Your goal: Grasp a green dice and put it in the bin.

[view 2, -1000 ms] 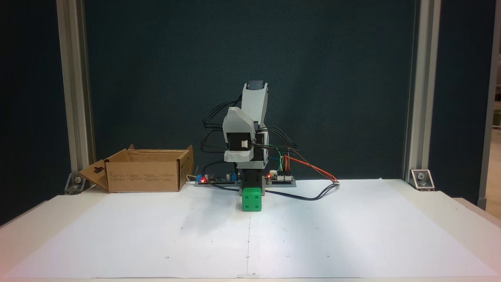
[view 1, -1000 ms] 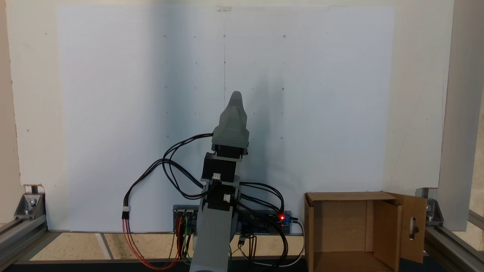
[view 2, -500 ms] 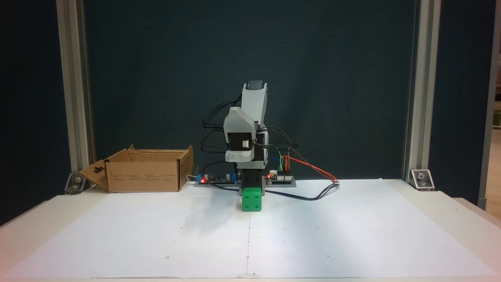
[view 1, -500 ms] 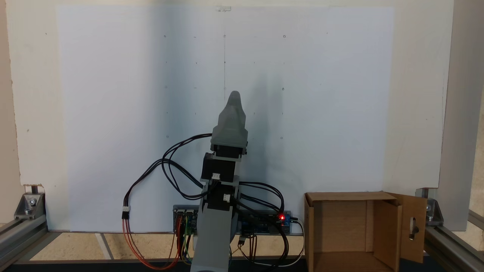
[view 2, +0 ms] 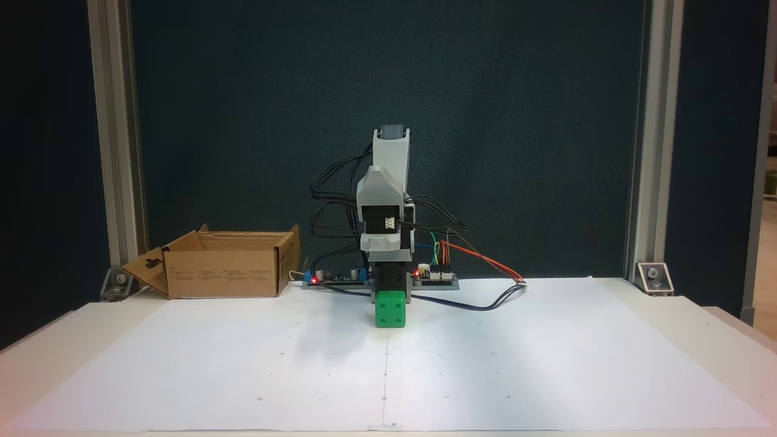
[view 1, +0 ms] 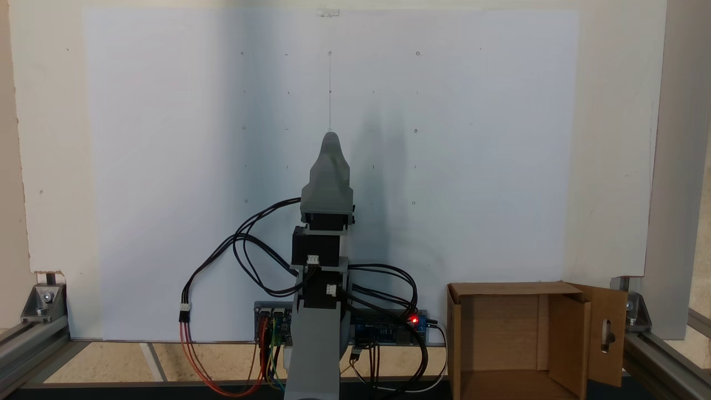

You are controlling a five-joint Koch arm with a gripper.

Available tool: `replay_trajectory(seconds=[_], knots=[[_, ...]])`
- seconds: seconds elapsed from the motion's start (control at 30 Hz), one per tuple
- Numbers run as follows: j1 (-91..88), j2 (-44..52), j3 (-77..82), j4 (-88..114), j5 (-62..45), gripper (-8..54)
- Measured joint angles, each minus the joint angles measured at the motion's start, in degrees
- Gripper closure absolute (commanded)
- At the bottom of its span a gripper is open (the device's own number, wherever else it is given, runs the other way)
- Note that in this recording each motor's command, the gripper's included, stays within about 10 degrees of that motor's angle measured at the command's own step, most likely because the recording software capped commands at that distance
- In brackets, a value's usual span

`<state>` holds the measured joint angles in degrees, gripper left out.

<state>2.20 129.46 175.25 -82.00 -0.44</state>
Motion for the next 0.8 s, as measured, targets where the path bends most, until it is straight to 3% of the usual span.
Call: replay_trajectory(seconds=[0.37,0.57,0.8], knots=[[0.3,0.0,-16.7,30.6,0.0,1.8],[-0.3,0.0,-37.5,55.6,0.0,2.0],[-4.5,0.0,-48.7,82.5,7.3,2.3]])
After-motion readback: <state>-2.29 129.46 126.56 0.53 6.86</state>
